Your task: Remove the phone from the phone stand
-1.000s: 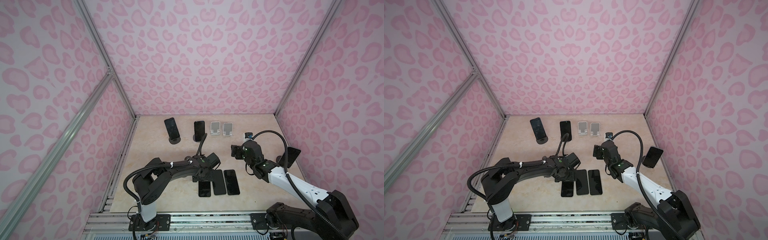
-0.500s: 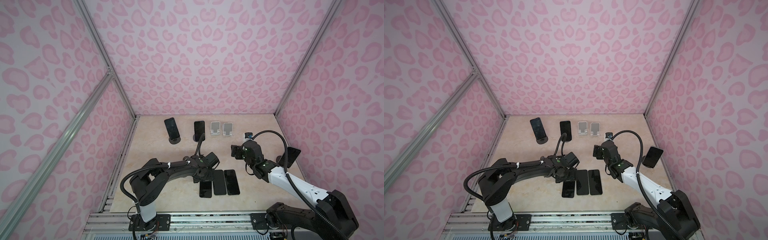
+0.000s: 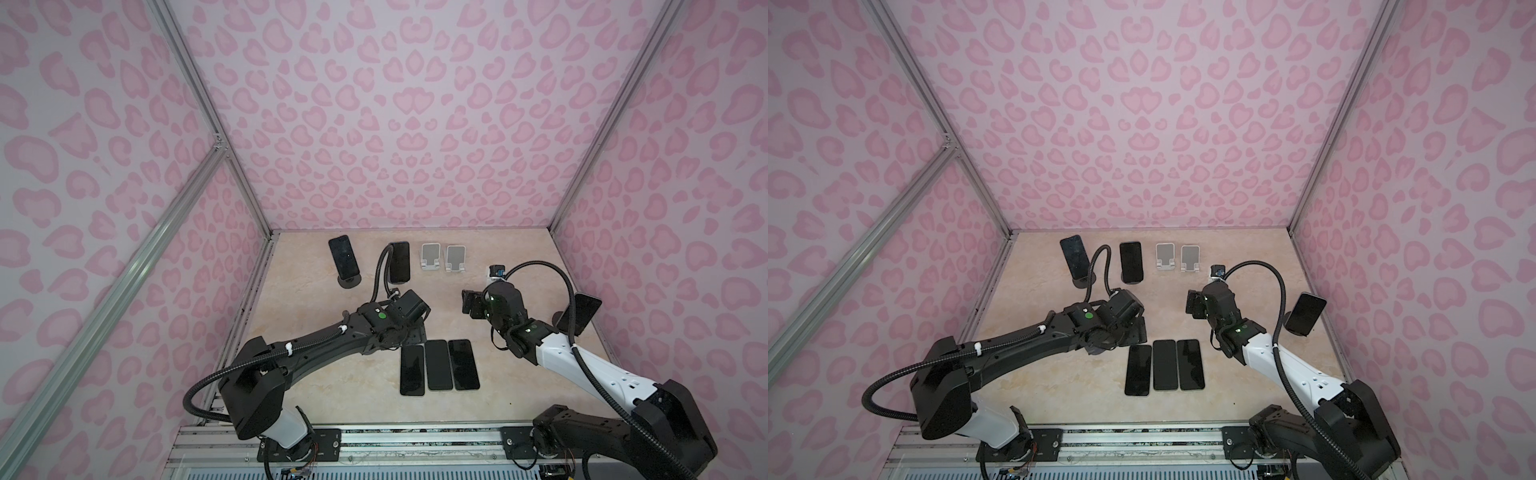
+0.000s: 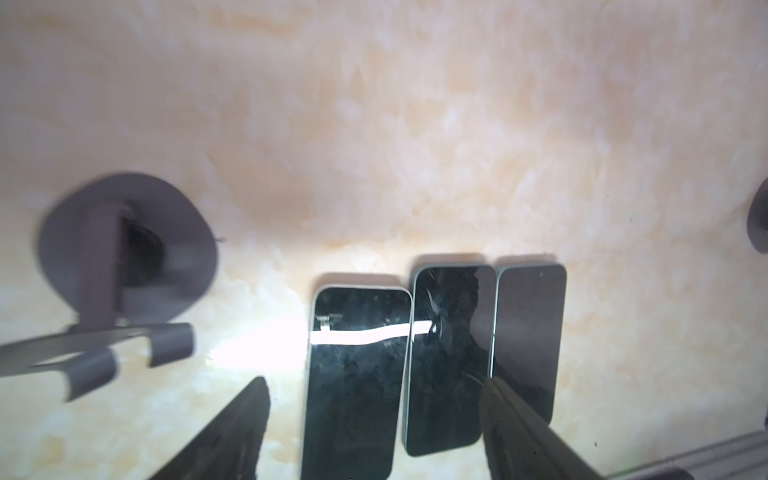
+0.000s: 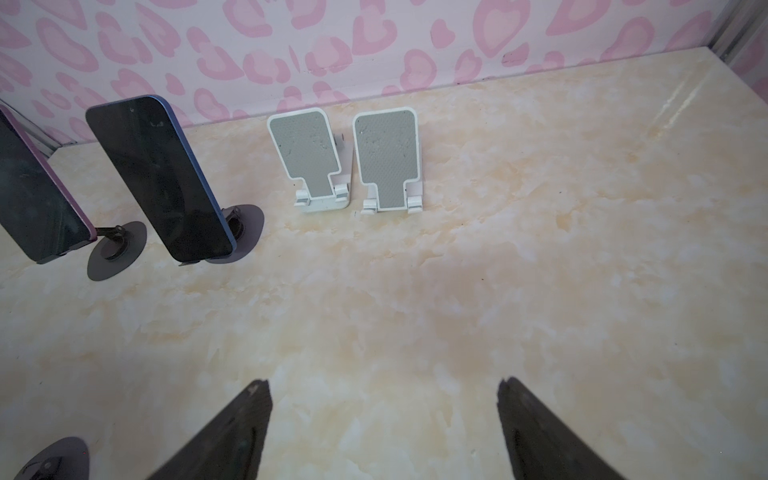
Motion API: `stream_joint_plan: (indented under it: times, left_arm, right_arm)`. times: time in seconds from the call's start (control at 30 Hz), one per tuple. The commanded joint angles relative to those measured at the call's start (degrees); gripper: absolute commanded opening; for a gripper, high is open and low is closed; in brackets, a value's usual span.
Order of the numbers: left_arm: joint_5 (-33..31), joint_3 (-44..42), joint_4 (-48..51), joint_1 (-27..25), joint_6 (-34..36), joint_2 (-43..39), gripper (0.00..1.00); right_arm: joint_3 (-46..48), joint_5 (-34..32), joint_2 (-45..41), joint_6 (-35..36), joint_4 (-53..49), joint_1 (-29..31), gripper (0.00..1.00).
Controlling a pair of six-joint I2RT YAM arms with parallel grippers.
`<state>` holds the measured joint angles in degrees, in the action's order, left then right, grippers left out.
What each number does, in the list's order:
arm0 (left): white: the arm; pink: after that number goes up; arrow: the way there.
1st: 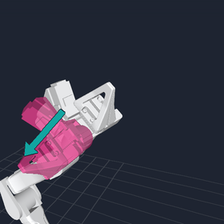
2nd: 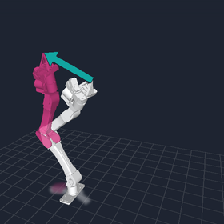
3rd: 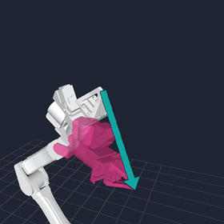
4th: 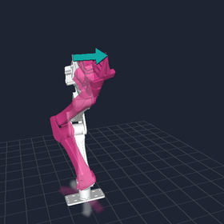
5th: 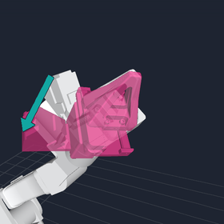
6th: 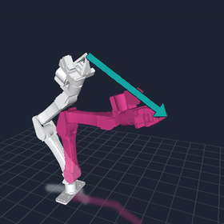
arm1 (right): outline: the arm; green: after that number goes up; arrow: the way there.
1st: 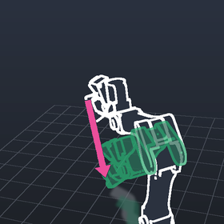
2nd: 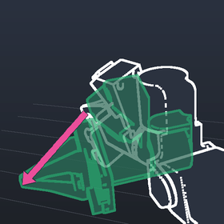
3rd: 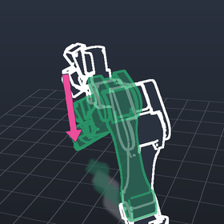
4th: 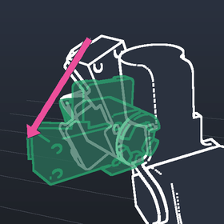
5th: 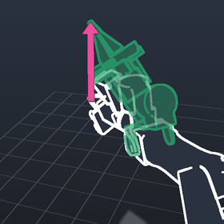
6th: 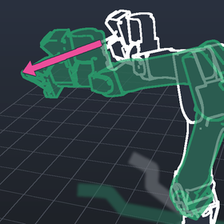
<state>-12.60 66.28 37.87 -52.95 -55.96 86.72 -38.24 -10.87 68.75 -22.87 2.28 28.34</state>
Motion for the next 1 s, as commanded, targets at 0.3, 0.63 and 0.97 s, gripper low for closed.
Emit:
stream_joint_plan:
  times: [0.3,0.63,0.97]
  left_arm:
    - [-26.16,-7.88,10.52,0.12,-9.54,-5.35,0.99]
    - [-24.07,-10.66,0.27,1.44,-4.03,0.88,0.98]
    - [-26.31,-12.93,-8.2,3.55,1.89,4.16,0.67]
  right_arm:
    - [0.35,-0.59,0.41,-0.59,1.06,0.12,0.93]
    - [0.36,-0.2,0.36,-0.25,1.06,0.16,0.93]
    - [0.25,0.94,0.53,-0.26,1.14,0.27,0.89]
